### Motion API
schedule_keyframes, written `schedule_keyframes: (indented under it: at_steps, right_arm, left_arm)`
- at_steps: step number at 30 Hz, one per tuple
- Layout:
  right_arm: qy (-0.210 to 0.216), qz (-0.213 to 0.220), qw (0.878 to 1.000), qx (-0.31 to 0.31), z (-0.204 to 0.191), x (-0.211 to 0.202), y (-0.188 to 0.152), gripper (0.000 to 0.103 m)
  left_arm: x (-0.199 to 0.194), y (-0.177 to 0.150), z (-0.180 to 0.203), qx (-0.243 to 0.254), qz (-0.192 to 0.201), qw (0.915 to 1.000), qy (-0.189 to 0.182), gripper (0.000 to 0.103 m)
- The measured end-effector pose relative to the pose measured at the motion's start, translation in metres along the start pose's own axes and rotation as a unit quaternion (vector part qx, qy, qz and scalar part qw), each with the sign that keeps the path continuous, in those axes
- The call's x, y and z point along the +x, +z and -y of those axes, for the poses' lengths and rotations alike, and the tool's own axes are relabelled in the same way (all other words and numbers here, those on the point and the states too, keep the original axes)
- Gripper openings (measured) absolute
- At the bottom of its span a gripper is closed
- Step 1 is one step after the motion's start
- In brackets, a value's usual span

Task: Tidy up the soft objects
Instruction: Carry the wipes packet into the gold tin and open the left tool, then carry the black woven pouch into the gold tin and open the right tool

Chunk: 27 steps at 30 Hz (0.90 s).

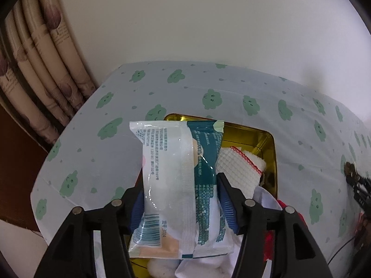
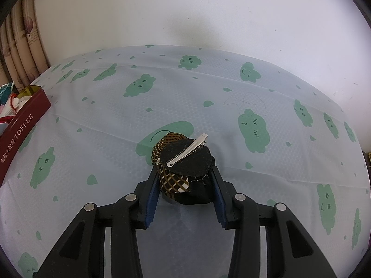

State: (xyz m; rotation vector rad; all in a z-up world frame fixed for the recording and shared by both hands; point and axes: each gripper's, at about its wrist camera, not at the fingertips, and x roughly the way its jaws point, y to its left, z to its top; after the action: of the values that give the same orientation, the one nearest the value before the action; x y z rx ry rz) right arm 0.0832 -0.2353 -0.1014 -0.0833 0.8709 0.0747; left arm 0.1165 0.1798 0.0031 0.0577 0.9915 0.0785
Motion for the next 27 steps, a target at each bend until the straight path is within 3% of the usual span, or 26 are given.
schedule_keyframes:
  at_steps: [8, 17, 27]
  right_arm:
    - [-0.004, 0.0, 1.0, -0.001, 0.0, 0.001, 0.0, 0.04]
    - [-0.005, -0.001, 1.0, -0.001, 0.001, 0.0, 0.001, 0.041]
    - [-0.009, -0.006, 1.0, 0.004, -0.002, 0.001, 0.003, 0.041]
  left_arm:
    - [-0.028, -0.001, -0.007, 0.003, 0.036, 0.9993, -0.013, 0.065]
    - [-0.072, -0.02, -0.012, 0.005, 0.093, 0.9956, 0.0, 0.065]
    - [-0.073, -0.055, -0.038, -0.06, 0.1, 0.9929, 0.023, 0.065]
